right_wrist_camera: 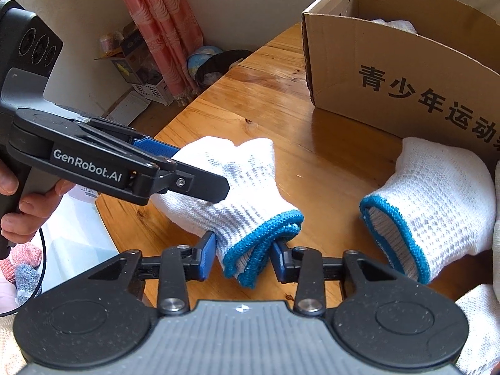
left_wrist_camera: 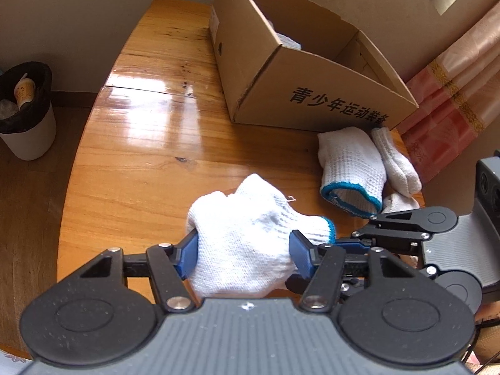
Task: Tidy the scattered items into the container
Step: 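Close the left tool on the glove while the right tool grips its blue cuff, then lift the held glove with both tools and carry it over the box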
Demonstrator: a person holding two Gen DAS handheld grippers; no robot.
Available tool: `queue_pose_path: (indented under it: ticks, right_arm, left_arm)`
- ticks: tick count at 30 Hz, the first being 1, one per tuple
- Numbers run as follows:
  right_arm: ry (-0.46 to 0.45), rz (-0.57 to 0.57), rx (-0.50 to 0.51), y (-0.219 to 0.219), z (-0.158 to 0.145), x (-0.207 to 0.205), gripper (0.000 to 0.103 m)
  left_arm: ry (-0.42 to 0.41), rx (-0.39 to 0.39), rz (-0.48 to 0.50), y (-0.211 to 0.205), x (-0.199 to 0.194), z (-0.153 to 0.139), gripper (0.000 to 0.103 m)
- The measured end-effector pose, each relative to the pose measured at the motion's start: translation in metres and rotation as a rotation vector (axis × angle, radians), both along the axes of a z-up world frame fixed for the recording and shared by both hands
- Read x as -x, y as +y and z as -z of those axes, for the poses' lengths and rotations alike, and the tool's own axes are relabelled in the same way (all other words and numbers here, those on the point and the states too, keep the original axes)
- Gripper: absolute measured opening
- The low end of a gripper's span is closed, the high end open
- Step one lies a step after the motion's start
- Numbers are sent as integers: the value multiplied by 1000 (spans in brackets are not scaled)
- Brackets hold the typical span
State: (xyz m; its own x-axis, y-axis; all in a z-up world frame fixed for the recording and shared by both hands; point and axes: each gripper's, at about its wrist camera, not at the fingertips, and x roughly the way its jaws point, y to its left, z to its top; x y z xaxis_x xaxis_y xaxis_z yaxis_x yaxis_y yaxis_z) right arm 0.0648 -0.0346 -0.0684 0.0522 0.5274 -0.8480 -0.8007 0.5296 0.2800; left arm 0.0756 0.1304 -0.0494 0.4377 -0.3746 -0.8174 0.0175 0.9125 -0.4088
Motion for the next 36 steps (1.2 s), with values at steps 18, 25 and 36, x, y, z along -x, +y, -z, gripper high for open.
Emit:
queue_pose_path:
  ticks: [18, 25, 36]
  right_arm:
    - [-26, 17, 11, 3, 5, -8, 61]
    - [-32, 35, -27, -3, 9, -11, 71]
    - [-77, 12, -47, -4, 9, -4, 57]
  left_arm:
    - [9, 13, -47, 11, -14, 18, 66]
    - [21, 121, -90, 29, -23, 28, 66]
    - [-3, 87, -19, 18, -19, 21, 65]
